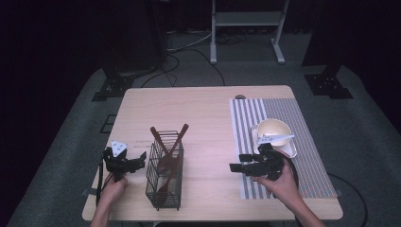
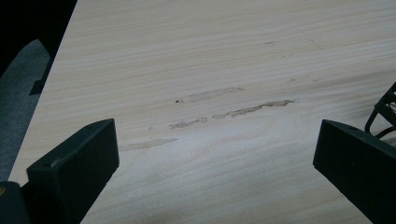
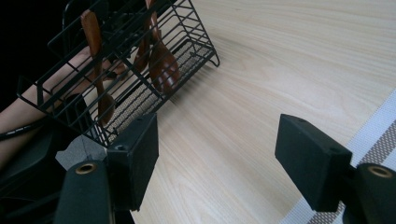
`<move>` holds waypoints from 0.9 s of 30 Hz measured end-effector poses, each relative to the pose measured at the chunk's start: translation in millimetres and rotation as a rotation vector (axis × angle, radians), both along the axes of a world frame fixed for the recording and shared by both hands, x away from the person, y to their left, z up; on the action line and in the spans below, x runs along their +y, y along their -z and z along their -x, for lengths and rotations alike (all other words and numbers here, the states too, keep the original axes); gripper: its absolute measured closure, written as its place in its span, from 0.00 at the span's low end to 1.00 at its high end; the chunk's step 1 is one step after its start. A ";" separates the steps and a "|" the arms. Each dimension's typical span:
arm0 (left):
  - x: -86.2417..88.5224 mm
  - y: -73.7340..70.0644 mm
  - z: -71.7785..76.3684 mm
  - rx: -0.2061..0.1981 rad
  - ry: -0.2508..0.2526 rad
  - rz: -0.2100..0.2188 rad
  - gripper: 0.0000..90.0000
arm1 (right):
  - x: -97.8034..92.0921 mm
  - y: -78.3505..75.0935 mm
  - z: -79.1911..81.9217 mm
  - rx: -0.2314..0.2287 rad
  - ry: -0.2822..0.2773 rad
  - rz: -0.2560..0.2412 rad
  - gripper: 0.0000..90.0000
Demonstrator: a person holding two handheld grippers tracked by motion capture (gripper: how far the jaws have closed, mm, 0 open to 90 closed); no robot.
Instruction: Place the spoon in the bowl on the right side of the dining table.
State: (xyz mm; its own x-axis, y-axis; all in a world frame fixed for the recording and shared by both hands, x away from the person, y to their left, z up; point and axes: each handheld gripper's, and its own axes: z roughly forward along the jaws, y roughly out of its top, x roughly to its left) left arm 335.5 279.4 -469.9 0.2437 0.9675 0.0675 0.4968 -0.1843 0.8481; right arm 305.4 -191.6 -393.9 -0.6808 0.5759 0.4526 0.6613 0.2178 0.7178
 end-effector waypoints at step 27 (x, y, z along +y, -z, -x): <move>-0.1 0.0 -0.3 0.002 0.003 0.000 0.00 | 23.2 -17.8 -22.2 0.011 -0.037 0.003 0.32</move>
State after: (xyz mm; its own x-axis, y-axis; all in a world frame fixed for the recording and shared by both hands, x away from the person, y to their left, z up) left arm 335.8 279.3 -469.9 0.2464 0.9669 0.0665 0.4982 -0.1852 0.8470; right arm 327.6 -168.4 -376.0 -0.6965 0.5521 0.4583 0.6607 0.2444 0.7098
